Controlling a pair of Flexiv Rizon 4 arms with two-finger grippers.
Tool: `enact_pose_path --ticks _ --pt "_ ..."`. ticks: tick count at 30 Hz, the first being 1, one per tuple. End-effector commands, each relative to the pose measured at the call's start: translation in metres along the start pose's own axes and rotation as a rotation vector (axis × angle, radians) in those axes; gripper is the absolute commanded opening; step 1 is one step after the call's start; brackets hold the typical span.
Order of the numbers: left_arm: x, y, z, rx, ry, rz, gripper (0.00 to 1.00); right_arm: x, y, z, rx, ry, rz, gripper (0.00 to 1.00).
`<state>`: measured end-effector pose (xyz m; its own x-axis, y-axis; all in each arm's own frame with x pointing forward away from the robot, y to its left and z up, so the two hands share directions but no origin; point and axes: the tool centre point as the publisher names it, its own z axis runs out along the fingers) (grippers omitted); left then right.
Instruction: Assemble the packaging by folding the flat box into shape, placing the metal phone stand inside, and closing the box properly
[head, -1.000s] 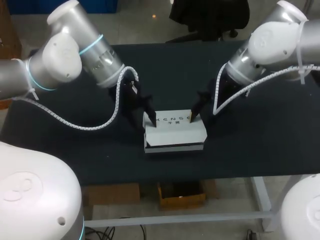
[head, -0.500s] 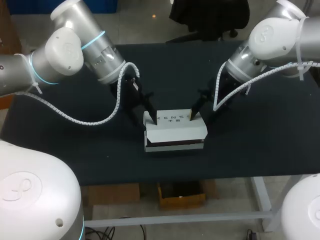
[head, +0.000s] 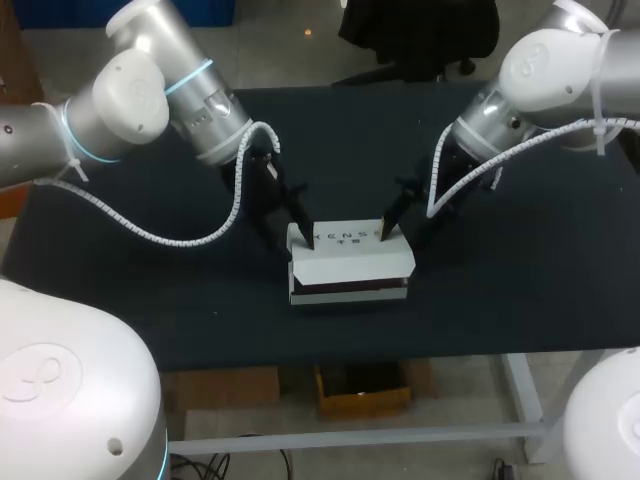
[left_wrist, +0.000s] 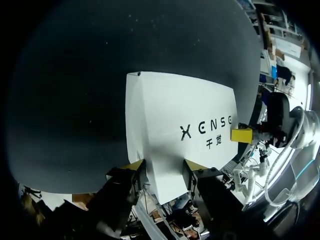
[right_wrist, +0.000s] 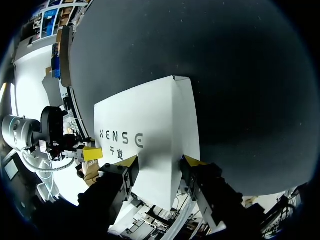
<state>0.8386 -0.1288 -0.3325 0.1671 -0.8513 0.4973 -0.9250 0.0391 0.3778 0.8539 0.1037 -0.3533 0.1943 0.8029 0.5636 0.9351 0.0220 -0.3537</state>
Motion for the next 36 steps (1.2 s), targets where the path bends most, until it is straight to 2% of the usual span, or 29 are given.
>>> enact_pose_path --ticks 1,19,36 --pt "0.0061 -0.0046 0.0037 -0.023 -0.003 -0.002 0.48 0.0068 -0.0022 0.0033 0.015 0.002 0.003 0.54" --pt "0.0113 -0.0058 -0.0032 -0.110 0.016 -0.023 0.49 0.0088 0.0060 -0.0038 0.064 0.031 0.024 0.53" --pt "0.0147 -0.0036 -0.0054 -0.160 0.024 -0.039 0.49 0.0130 0.0012 -0.0036 0.100 0.045 0.038 0.53"
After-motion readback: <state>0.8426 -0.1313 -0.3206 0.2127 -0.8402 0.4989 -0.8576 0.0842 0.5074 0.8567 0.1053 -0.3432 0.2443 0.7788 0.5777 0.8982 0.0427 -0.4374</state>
